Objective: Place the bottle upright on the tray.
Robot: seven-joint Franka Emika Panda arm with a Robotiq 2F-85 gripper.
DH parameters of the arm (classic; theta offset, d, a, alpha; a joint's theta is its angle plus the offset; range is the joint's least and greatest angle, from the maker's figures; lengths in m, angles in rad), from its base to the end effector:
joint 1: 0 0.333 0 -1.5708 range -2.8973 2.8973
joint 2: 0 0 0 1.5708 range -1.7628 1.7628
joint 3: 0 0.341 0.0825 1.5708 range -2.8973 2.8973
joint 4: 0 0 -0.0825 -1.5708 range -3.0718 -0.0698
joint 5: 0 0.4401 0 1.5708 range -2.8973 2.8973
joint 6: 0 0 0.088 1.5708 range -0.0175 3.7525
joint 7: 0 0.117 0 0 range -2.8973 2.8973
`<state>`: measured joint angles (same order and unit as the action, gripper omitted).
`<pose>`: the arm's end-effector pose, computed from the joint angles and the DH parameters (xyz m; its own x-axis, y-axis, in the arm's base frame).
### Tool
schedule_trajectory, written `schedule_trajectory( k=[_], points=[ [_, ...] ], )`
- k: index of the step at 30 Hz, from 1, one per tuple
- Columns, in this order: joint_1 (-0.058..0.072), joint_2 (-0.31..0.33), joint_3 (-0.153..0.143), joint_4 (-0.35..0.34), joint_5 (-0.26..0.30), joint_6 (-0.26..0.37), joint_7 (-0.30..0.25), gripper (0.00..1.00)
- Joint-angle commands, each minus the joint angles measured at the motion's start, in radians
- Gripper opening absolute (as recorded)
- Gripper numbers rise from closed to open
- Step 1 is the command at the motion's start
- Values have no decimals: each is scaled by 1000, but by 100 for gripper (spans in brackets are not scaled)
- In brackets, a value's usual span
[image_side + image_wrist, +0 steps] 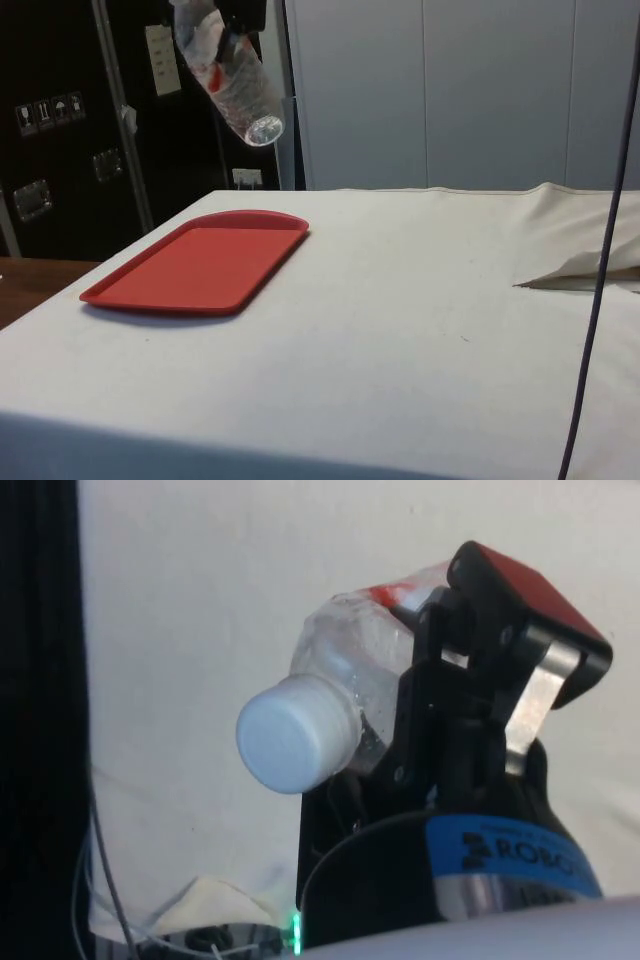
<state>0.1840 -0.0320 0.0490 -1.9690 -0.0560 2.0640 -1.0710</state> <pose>0.5983 0.1387 0.4911 0.2401 0.9707 0.0131 0.9613 -0.2396 0.1363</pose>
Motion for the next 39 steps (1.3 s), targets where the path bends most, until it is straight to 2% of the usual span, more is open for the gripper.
schedule_trajectory(
  k=[1,2,10,17,18,20,25,37,38,39],
  points=[
    [0,0,-1,-1,6,6,0,33],
    [-1,2,-3,-3,22,29,-6,33],
    [0,15,-12,-1,66,73,-1,33],
    [-2,36,-22,1,123,143,-9,33],
    [0,28,-20,0,102,118,-2,33],
    [-2,42,-24,1,134,158,-9,33],
    [-2,61,-31,3,172,205,-10,33],
    [-3,84,-54,-7,245,269,-33,33],
    [-1,84,-55,-2,232,253,-22,33],
    [-4,86,-57,-7,252,274,-37,33]
  ],
)
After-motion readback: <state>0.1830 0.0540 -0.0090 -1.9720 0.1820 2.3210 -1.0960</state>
